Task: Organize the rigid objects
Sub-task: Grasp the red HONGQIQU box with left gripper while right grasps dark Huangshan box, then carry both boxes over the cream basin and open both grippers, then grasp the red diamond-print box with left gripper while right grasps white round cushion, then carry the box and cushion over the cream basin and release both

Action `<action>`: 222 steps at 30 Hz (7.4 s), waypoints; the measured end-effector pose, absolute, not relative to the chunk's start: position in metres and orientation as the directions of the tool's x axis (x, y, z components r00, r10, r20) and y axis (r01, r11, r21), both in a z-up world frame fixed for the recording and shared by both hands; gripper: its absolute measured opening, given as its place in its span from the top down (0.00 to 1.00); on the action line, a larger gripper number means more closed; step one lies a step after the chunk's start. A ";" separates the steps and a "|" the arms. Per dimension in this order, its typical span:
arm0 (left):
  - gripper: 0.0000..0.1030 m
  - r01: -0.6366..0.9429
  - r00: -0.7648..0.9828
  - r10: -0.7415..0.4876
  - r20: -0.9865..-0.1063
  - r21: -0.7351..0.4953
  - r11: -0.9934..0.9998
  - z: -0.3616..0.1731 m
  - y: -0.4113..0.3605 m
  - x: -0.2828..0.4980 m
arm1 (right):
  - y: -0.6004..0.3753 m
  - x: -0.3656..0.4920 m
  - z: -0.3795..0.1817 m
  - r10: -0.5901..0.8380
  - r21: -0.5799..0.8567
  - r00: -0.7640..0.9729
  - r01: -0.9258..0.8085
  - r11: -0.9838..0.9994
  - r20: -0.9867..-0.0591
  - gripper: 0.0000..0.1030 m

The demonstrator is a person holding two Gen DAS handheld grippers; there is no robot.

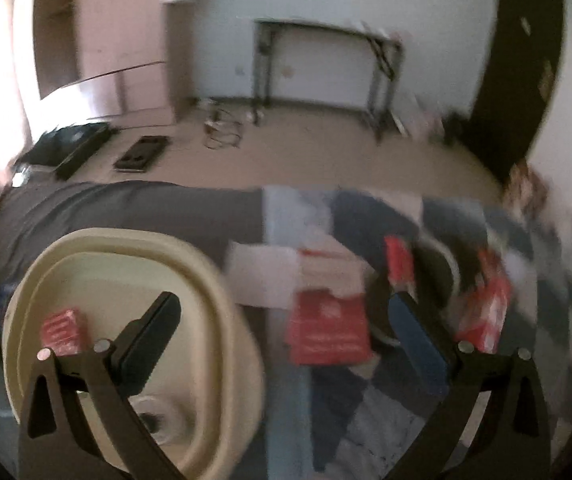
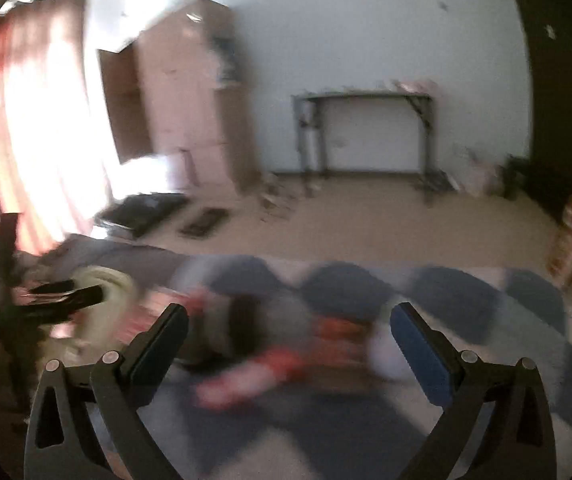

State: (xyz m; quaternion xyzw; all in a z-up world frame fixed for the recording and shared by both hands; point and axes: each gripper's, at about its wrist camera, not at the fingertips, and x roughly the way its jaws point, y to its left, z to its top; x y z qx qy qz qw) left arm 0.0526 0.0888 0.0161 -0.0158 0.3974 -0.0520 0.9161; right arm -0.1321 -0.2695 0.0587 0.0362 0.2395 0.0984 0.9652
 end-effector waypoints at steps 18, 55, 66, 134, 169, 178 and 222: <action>0.00 0.116 0.610 -0.134 -0.781 -0.078 0.990 -0.008 0.075 0.061 | -0.283 -0.082 0.018 0.277 0.229 0.781 -0.175 0.958 -0.560 0.00; 0.41 0.185 0.634 -0.249 -0.732 -0.169 0.968 0.005 0.087 0.052 | -0.276 -0.051 -0.036 0.199 0.081 0.764 -0.190 0.978 -0.614 0.42; 0.41 0.169 0.626 -0.196 -0.755 -0.114 0.979 -0.001 0.087 0.057 | -0.280 -0.056 -0.025 0.197 0.056 0.741 -0.211 0.976 -0.642 0.43; 0.08 -0.092 0.694 -0.040 -0.719 -0.143 0.985 0.014 0.310 0.026 | 0.085 -0.022 0.002 0.557 0.048 0.412 -0.772 0.634 -0.721 0.21; 0.02 0.267 0.637 -0.115 -0.762 0.079 0.960 -0.052 0.041 0.074 | -0.254 -0.013 -0.053 0.105 0.093 0.781 -0.060 0.994 -0.616 0.07; 0.40 0.253 0.647 -0.079 -0.758 0.116 0.961 -0.053 0.045 0.073 | -0.276 -0.003 -0.061 0.105 0.106 0.783 -0.051 0.993 -0.613 0.45; 0.42 -0.129 0.644 -0.023 -0.765 -0.138 0.982 -0.020 0.301 0.035 | 0.085 0.025 -0.015 0.559 0.183 0.328 -0.718 0.671 -0.762 0.46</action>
